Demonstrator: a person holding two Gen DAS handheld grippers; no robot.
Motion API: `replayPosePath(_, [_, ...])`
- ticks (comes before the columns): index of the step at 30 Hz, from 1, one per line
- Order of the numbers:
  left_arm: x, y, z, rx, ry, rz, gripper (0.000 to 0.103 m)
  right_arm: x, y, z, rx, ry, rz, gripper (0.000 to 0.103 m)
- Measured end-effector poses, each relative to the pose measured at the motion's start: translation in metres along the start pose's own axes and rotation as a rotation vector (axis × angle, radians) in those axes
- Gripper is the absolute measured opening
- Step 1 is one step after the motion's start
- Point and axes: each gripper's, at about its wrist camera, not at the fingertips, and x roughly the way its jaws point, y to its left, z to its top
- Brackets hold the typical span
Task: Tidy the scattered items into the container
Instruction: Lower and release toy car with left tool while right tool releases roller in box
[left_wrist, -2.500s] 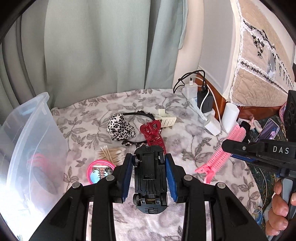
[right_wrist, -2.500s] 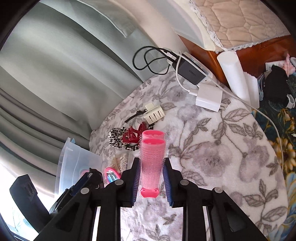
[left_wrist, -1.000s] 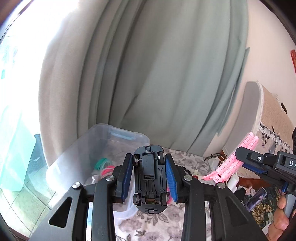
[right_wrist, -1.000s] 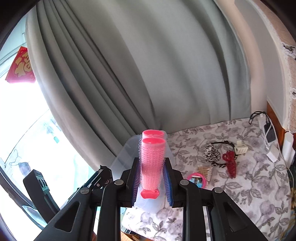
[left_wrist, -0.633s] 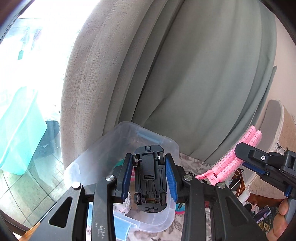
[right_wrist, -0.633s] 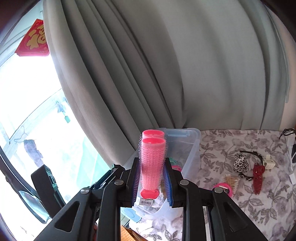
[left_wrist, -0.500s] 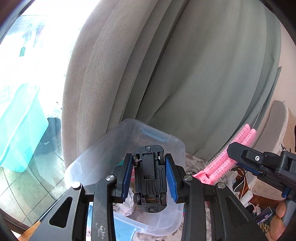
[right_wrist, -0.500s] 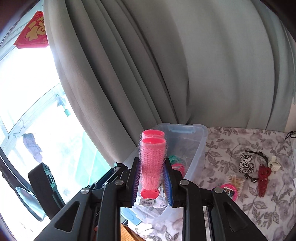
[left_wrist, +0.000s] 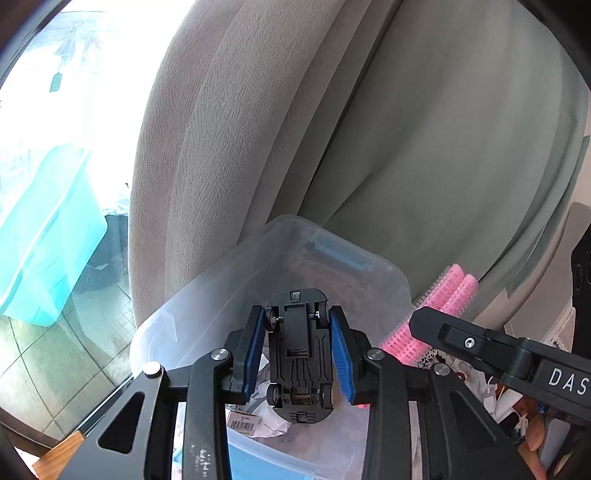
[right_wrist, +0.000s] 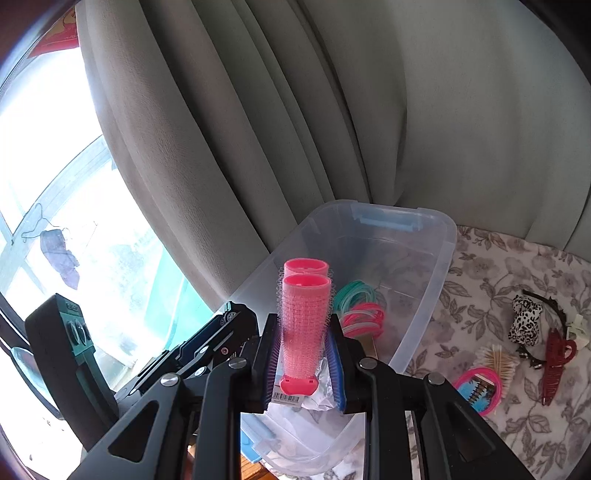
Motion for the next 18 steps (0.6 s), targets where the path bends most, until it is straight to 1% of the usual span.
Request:
replayPosePath(11, [0.040,-0.009,-0.009,0.015,0.063,0.025,0.036,0.036,-0.027,-0.007,0.029,0.074,-0.002,0.026])
replayPosePath(18, [0.045,-0.015,-0.010,0.032,0.053,0.031,0.036,0.049,-0.032,-0.013,0.020,0.104,-0.019,0.027])
